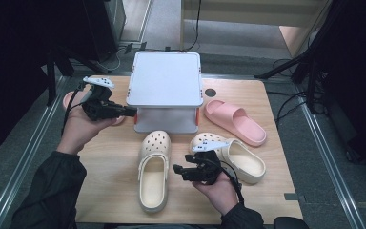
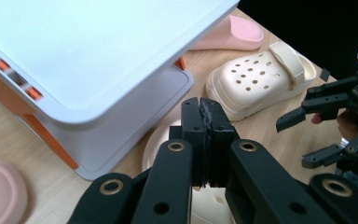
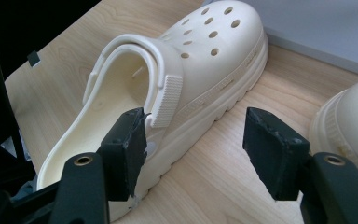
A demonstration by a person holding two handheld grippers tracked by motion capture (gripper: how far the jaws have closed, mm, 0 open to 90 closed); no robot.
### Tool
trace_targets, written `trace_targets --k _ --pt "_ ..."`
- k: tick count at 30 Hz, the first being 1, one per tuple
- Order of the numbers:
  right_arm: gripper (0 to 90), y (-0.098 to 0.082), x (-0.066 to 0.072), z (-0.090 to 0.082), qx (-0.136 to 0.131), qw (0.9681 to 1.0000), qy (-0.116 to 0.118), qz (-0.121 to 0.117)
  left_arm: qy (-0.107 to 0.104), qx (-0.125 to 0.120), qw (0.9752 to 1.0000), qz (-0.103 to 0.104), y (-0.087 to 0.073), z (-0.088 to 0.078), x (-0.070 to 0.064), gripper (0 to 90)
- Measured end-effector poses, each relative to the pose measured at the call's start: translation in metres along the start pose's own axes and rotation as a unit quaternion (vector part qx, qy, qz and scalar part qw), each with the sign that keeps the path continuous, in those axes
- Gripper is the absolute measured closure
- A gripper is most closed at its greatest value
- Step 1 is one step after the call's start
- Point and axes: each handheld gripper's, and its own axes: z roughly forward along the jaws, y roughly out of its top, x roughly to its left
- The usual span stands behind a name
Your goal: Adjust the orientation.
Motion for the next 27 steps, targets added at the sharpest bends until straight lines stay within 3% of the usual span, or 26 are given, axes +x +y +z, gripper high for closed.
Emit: trace_targets --k 6,12,18,27 --pt "41.3 -0.004 0.004 0.002 0.005 0.9998 -0.013 0.012 -0.001 -0.002 0.9999 0.011 0.024 0.001 0.007 89.2" --pt "40.7 -0.005 0.01 0.004 0.002 0.9997 -0.019 0.017 -0.006 0.002 0.9999 0.011 0.04 0.012 0.02 88.8" --pt "37.4 -0.006 0.012 0.008 0.007 0.9996 -0.023 0.013 0.007 0.008 0.9999 0.01 0.039 0.02 0.035 88.7" --pt "34.3 -0.007 0.024 0.018 0.013 0.9994 -0.03 0.008 0.017 0.018 0.9996 0.016 0.037 0.027 0.043 88.7"
